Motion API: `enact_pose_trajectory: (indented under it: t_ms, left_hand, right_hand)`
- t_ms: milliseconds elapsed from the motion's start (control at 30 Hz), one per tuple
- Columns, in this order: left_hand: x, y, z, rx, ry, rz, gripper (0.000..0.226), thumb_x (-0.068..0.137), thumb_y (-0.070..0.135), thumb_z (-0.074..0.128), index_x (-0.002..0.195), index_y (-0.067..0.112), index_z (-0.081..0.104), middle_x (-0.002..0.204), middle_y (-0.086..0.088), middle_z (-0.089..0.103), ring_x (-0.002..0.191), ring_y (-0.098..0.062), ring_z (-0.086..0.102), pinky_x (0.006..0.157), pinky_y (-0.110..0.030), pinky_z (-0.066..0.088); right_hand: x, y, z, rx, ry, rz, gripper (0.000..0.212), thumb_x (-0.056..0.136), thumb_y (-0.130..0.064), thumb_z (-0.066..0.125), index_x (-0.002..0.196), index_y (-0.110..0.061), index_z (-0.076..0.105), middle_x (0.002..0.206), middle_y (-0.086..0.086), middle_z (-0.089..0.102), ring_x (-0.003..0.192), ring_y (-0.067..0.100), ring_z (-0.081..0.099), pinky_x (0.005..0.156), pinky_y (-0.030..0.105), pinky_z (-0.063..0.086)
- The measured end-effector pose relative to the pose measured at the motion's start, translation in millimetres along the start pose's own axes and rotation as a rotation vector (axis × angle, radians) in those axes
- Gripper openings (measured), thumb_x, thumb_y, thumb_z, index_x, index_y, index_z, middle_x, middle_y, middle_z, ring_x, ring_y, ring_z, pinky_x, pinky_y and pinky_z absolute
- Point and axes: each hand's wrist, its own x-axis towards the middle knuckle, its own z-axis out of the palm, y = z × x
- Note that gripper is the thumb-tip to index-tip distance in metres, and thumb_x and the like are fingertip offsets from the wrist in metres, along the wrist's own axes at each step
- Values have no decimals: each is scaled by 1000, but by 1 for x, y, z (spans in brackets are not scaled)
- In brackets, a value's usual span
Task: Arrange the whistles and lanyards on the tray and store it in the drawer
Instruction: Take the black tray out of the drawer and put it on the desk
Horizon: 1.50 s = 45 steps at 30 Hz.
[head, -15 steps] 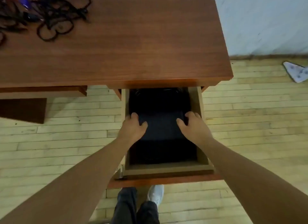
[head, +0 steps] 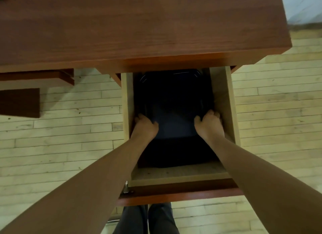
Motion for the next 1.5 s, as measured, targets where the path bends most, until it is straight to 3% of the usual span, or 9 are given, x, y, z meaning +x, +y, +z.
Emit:
enact_pose_trajectory:
  t_ms: [167, 267, 400, 633, 867, 1033, 1167, 1333, 1500]
  left_hand:
    - [-23, -3, -7, 47, 121, 162, 43, 99, 22, 51, 125, -11, 41, 122, -23, 50, 106, -37, 58, 75, -32, 41]
    - [-47, -5, -19, 5, 169, 238, 41, 98, 22, 49, 126, -7, 40, 123, -22, 46, 108, -36, 55, 75, -31, 39]
    - [-81, -8, -46, -70, 148, 232, 42, 102, 23, 43, 133, -4, 39, 137, -25, 43, 121, -41, 49, 92, -42, 42]
    - [-138, -20, -89, -160, 178, 252, 27, 103, 27, 44, 114, 5, 53, 105, -9, 60, 88, -24, 61, 64, -30, 43]
    - [-200, -35, -126, -141, 163, 179, 12, 101, 19, 45, 100, 12, 55, 92, -4, 62, 81, -19, 58, 62, -31, 39]
    - [-240, -34, -156, -136, 184, 192, 11, 100, 18, 47, 102, 17, 58, 94, 0, 63, 83, -17, 59, 69, -33, 46]
    - [-269, -29, -187, -163, 215, 268, 13, 101, 18, 48, 96, 18, 60, 90, 4, 62, 84, -15, 58, 71, -31, 43]
    - [-290, -26, -233, -237, 284, 292, 9, 101, 17, 50, 95, 21, 56, 88, 4, 60, 82, -16, 56, 73, -32, 45]
    - [-282, -46, -283, -279, 357, 275, 14, 100, 17, 55, 111, 10, 60, 98, 1, 60, 88, -15, 53, 77, -26, 37]
  right_hand:
    - [-12, 5, -10, 102, 113, -24, 25, 103, -20, 45, 108, 1, 58, 103, 17, 61, 76, 25, 53, 71, 31, 40]
    - [-33, 10, -25, 75, 169, -58, 21, 103, -15, 43, 99, -1, 59, 93, 11, 57, 72, 22, 49, 67, 30, 37]
    - [-63, 12, -45, 201, 203, 4, 25, 101, -16, 45, 91, 0, 61, 89, 14, 64, 75, 27, 60, 57, 26, 37]
    - [-135, 12, -85, 501, 147, 210, 24, 101, -17, 56, 113, -4, 73, 102, 11, 70, 98, 30, 65, 83, 32, 50]
    - [-209, 15, -112, 664, 100, 291, 25, 96, -12, 64, 119, -5, 70, 113, 12, 70, 106, 31, 65, 96, 43, 55]
    - [-245, 14, -133, 670, 60, 263, 25, 94, -19, 64, 117, -13, 71, 106, 8, 73, 98, 33, 69, 84, 54, 61]
    - [-270, -3, -158, 692, 72, 190, 19, 97, -18, 61, 110, -13, 73, 103, 8, 72, 96, 31, 69, 79, 45, 62]
    - [-283, -44, -182, 727, 95, 77, 25, 96, -13, 64, 119, -7, 71, 113, 8, 70, 107, 29, 65, 99, 46, 55]
    - [-288, -99, -191, 738, 69, -1, 21, 96, -12, 65, 115, -7, 70, 110, 7, 69, 107, 29, 64, 100, 48, 53]
